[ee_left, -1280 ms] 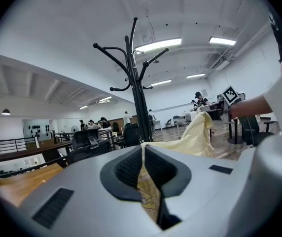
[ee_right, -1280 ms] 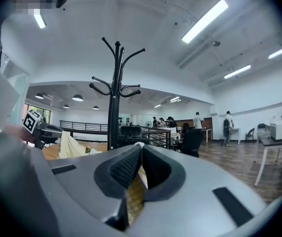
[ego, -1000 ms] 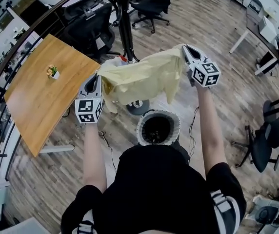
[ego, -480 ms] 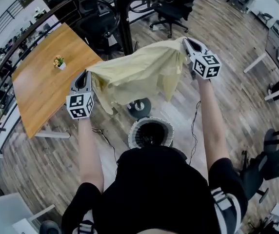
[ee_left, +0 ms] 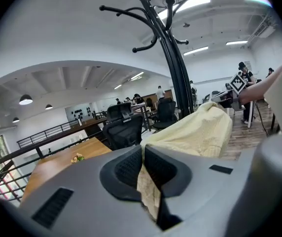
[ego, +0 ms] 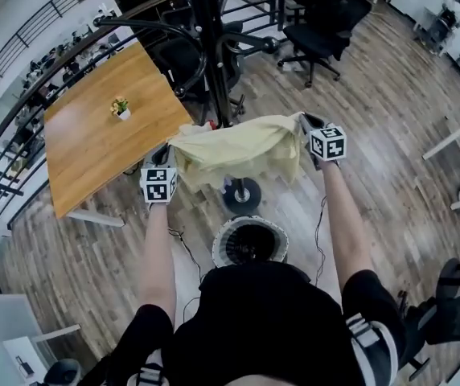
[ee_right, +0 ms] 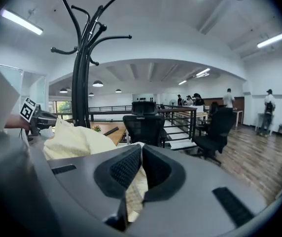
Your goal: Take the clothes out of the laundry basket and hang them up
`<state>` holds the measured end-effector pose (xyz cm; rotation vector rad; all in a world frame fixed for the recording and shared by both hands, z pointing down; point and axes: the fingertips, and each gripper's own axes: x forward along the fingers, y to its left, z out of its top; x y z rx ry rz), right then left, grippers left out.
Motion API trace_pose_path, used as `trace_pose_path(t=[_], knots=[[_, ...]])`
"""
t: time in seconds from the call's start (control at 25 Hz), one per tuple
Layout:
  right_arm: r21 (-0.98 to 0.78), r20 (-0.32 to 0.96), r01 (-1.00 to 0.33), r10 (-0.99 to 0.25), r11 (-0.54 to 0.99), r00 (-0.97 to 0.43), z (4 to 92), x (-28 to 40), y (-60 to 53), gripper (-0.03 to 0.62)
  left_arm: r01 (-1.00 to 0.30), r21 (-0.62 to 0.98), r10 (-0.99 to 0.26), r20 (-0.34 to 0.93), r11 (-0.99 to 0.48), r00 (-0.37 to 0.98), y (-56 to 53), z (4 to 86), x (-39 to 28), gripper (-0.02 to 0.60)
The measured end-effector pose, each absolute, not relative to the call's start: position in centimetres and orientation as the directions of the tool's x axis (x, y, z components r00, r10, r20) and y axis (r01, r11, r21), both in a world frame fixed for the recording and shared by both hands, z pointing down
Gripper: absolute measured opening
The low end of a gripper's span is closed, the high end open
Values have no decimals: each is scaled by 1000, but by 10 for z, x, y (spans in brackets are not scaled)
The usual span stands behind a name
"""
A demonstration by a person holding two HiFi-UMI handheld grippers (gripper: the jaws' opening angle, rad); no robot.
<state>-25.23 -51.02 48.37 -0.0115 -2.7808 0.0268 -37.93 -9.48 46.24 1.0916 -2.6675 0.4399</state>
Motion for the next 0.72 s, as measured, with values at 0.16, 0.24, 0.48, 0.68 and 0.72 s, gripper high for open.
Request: trace_pose_path(t=[0.16, 0.24, 0.48, 0.68, 0.72], knots=[[-37, 431, 32, 45, 999, -901, 530, -251, -503, 17, -703, -205, -608, 376, 681, -699, -92, 484, -372, 34], [-52, 461, 40, 60, 998, -885, 552, -245, -499, 17, -705, -198, -597, 408, 681, -691, -92, 501, -364, 35], [-105, 515, 64, 109, 992, -850, 596, -232, -479, 17, -710, -165, -559, 507, 685, -656, -98, 557, -339, 35], [-134, 547, 99, 157, 986, -822, 621, -224, -456, 17, -720, -112, -566, 541, 685, -622, -114, 582, -321, 35], [-141, 554, 105, 166, 984, -816, 626, -222, -452, 17, -725, -100, -570, 548, 681, -612, -119, 586, -318, 35]])
